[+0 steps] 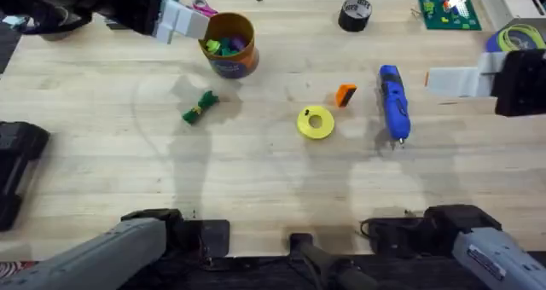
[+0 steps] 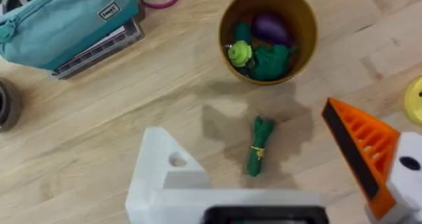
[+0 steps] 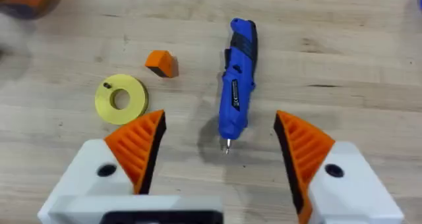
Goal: Pick up the gripper from the table and insert it into the empty holder that is missing its gripper. Then pick up a screw, insert it into the mounting hole, and use the screwdriver to tighten it. Finally, clean up the table by picking up the vegetable and placing it into the bucket.
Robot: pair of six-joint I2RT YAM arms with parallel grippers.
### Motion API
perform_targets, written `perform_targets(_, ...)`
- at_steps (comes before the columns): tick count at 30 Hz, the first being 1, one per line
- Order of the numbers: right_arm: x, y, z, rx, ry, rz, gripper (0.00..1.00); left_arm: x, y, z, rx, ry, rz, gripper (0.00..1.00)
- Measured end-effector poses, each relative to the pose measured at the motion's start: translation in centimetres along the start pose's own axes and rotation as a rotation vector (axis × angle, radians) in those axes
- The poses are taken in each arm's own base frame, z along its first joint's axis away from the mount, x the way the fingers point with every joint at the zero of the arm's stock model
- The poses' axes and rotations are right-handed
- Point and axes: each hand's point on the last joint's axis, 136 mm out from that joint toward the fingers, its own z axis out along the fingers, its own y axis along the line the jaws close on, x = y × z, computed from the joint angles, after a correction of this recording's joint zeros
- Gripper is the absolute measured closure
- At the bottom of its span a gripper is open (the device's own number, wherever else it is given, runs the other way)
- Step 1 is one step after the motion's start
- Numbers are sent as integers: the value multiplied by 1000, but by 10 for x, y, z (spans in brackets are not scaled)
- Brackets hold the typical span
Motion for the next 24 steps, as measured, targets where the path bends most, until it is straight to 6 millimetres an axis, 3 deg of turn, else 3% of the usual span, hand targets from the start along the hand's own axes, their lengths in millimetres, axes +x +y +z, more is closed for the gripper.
perform_targets(5, 0, 0, 0, 0, 0, 0, 4, -6, -3, 0, 22, -27, -35, 15)
perform_targets(13, 0, 0, 0, 0, 0, 0, 5, -39, -3, -3, 47, -169, -72, 15)
perform_targets(24, 0, 0, 0, 0, 0, 0, 5, -46, -1, -6, 34, -205, -88, 15)
